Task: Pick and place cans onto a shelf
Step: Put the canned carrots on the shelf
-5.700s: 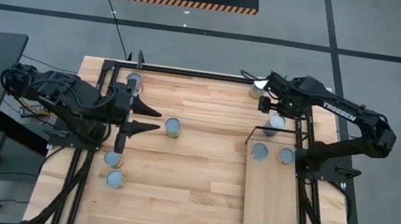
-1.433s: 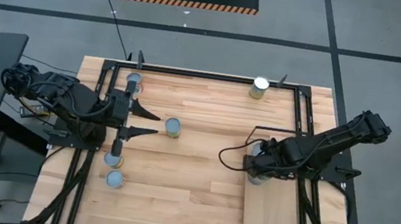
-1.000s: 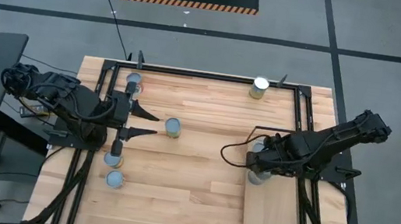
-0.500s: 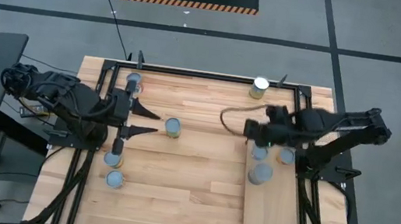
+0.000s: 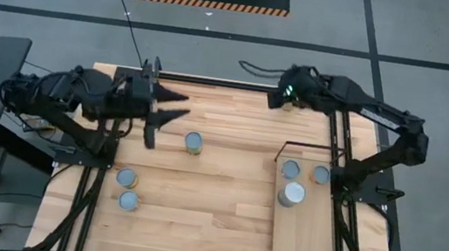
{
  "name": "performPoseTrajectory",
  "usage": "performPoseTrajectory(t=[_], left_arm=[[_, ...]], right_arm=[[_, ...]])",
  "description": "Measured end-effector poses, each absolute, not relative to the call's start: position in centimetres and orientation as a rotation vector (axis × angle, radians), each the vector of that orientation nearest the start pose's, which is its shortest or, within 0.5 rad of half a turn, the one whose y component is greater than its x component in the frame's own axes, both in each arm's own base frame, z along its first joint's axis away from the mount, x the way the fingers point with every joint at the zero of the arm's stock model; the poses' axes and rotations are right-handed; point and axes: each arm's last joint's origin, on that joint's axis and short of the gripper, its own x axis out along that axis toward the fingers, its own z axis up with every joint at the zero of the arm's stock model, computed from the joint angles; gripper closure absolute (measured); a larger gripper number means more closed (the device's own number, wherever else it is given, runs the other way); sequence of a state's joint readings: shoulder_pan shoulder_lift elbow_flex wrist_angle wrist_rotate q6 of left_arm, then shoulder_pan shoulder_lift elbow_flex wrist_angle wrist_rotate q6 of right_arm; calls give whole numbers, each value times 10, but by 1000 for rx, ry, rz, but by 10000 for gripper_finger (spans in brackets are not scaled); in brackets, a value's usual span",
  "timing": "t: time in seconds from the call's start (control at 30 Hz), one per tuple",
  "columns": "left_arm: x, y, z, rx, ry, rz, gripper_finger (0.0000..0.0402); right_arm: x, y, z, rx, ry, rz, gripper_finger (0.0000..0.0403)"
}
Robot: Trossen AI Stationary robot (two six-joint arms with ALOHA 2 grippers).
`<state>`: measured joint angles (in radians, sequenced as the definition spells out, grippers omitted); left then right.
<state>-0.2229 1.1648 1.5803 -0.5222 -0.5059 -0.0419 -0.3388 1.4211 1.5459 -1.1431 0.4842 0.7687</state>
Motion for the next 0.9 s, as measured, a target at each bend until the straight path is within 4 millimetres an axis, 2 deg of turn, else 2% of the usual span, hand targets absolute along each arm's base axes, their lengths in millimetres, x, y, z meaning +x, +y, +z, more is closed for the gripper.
performPoseTrajectory(t=[0.17, 0.37, 0.53, 0.67, 0.77, 0.9], left_arm=[[208, -11, 492, -99, 57, 415, 250], [212, 10, 490, -173, 44, 518, 250], [209, 29, 483, -208, 96, 606, 250], [206, 48, 476, -203, 172, 632, 250], [201, 62, 471, -159, 241, 645, 250], [192, 81, 466, -80, 336, 687, 248]], right_arm=[[252, -146, 350, 600, 776, -1239, 8], [274, -171, 319, 628, 763, -1372, 6], [279, -177, 300, 683, 671, -1550, 7], [274, -174, 277, 785, 618, -1654, 7], [269, -170, 262, 883, 538, -1746, 7], [272, -164, 252, 966, 395, -1811, 7]])
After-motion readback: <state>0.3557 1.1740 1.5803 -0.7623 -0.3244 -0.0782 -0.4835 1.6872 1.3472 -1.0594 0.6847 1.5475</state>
